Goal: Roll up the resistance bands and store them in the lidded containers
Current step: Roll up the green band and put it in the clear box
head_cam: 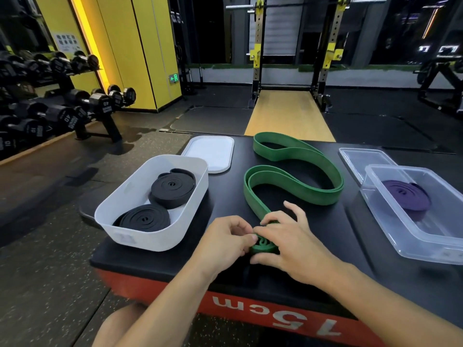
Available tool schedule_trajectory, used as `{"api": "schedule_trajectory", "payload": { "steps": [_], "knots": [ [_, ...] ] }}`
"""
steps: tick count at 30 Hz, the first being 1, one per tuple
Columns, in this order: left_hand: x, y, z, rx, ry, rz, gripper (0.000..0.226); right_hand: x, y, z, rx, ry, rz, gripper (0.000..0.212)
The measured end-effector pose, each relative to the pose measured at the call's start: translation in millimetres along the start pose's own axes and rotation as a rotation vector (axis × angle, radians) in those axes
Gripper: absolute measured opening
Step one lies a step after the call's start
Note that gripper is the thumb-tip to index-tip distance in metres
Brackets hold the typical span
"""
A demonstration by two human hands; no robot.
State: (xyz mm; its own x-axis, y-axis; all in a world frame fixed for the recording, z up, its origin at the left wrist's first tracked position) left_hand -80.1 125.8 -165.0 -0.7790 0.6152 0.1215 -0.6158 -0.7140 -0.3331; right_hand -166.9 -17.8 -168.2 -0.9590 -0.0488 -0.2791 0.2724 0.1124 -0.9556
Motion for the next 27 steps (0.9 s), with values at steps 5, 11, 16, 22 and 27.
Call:
{"api": "schedule_trajectory", "payload": {
  "steps": [5,11,16,22,27],
  "knots": [
    [5.4,1.1,-3.6,0.018,0.037,0.027,0.015,7.1,-9.9,0.7,-0.099,-0.075,-0.115,0.059],
    [0.7,2.1,-0.8,0.013,0.033,-0.064,0.013,22.6,-10.3,5.8,-0.279,-0.034,-0.012,0.033],
    [-2.9,2.1,-7.3,0.087,-0.003,-0.092,0.013,23.2,-5.5,10.8,-0.474,0.058,0.126,0.023],
    [-6.1,3.0,-9.1,0.172,-0.008,-0.122,0.015,23.9,-1.8,21.8,-0.511,0.116,0.084,0.018],
    [-5.5,3.0,-10.3,0.139,0.02,-0.123,0.019,26.7,1.6,17.6,-0.459,0.142,0.134,0.026]
  ]
}}
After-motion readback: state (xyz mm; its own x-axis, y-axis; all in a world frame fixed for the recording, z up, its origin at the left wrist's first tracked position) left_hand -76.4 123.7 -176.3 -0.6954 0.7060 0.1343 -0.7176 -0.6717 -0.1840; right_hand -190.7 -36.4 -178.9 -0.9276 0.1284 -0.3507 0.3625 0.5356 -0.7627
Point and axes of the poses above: each hand's wrist, its own x-axis away from the middle knuckle, its own y-axis out of the palm, z = x × y, the point moved 4 cm from there along -x, towards the middle knuckle, and after that the axes turned 1 degree about y, right-handed, at the moved point
